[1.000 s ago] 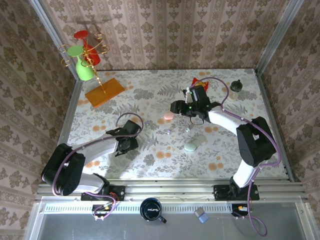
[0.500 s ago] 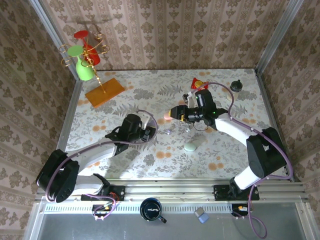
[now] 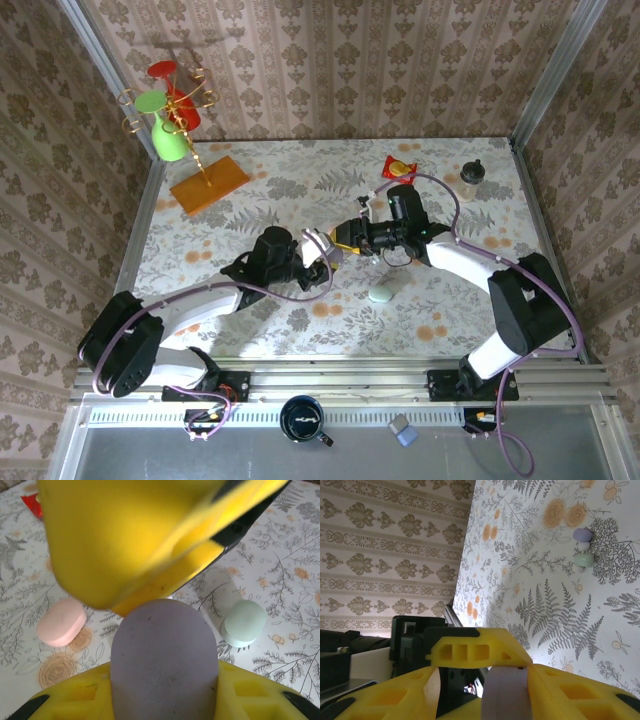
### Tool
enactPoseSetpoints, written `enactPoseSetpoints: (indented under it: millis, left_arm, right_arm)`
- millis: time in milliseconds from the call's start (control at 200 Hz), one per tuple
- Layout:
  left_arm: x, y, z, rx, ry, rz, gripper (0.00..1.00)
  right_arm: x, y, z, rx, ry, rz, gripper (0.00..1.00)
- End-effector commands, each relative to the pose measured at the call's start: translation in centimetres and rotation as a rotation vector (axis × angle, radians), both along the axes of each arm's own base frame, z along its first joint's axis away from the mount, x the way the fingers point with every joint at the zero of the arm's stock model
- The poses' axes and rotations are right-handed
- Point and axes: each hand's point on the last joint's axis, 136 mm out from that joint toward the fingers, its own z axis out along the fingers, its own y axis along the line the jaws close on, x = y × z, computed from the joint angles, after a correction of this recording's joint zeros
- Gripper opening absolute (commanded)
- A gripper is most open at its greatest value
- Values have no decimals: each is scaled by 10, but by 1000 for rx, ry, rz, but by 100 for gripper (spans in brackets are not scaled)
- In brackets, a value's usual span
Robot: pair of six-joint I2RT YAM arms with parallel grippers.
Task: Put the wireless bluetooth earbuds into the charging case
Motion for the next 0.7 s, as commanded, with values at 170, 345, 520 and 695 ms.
enactPoseSetpoints:
  millis: [170, 345, 520, 695]
  left_arm:
    - [11, -8, 25, -44, -83, 7, 13]
    - [13, -8, 24, -38, -91, 19, 13]
    - [11, -7, 25, -45, -128, 27, 33]
    - [6, -4, 41, -140, -202, 27, 89]
  right_arm:
    - [-18, 3, -11, 18, 42, 67, 43]
    - [-17, 2, -10, 12, 38, 59, 30]
    - [-13, -2, -1, 12, 18, 22, 22]
    - [-5, -10, 19, 95, 16, -45, 20]
